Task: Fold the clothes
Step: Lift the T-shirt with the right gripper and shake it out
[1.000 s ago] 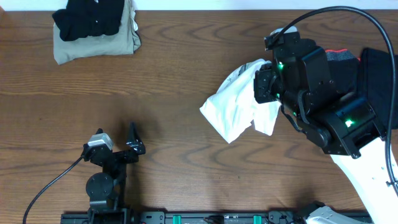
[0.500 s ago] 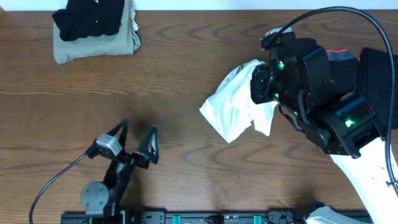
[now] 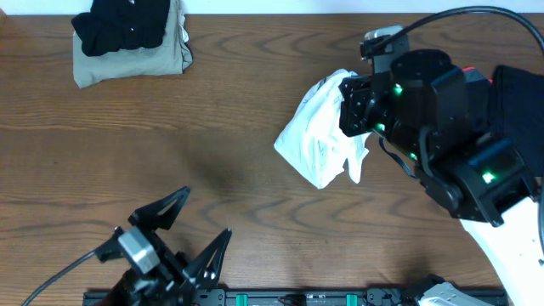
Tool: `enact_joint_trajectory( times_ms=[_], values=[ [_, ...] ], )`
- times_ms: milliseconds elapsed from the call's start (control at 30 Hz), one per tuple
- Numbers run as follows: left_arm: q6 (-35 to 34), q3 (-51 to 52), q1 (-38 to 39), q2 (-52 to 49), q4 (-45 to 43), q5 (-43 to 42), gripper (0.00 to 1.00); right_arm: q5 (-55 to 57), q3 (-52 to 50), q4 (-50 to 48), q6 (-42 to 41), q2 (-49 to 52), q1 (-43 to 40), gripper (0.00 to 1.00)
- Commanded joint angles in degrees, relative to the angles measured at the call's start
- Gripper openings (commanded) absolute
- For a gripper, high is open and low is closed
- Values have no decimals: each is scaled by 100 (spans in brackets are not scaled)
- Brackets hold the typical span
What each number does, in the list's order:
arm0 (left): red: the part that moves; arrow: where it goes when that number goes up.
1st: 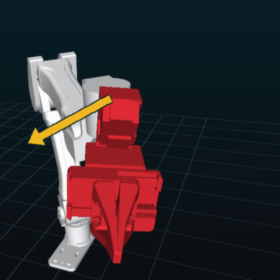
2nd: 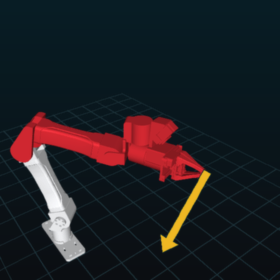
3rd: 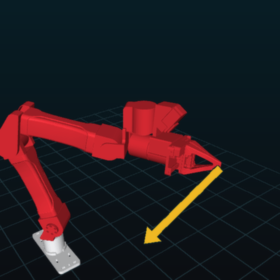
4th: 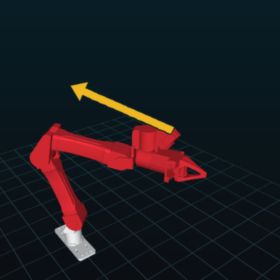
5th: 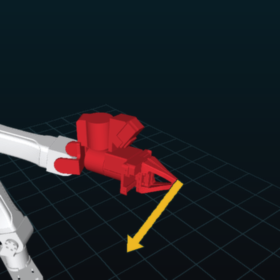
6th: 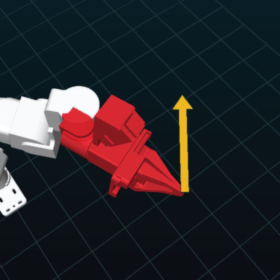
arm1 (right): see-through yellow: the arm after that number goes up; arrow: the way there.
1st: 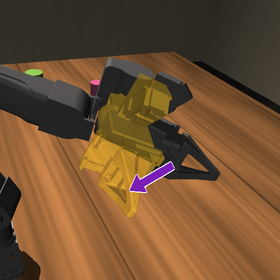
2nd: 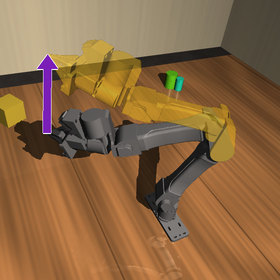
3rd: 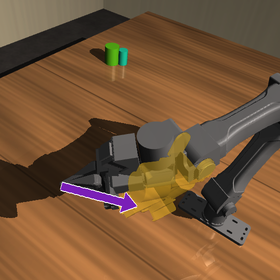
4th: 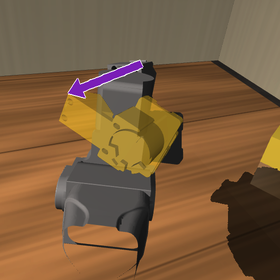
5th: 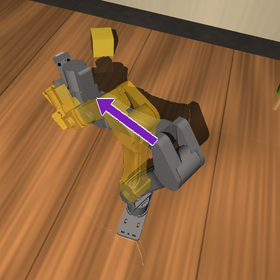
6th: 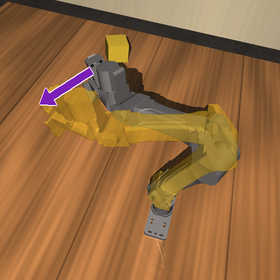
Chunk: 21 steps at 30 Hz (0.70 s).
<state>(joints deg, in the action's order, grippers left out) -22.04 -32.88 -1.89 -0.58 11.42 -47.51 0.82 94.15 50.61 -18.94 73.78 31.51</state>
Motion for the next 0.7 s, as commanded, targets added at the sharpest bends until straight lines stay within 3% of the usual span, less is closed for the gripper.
enact_joint_trajectory(
  times_ms=[0, 300, 500, 667],
  values=[
    [142, -76, -24, 33, 63, -227, 98, -682, 520, -4, -94, -221, 83, 1],
    [140, -72, -24, 31, 317, -225, 98, -1646, 1012, 243, -74, -474, 79, 1],
    [142, -72, -24, 31, 313, -170, 98, -232, 1010, 636, -76, -415, 13, 1],
    [144, -37, -24, 31, 400, -92, 98, 243, 1008, 706, -81, -46, -319, 1]
  ],
)
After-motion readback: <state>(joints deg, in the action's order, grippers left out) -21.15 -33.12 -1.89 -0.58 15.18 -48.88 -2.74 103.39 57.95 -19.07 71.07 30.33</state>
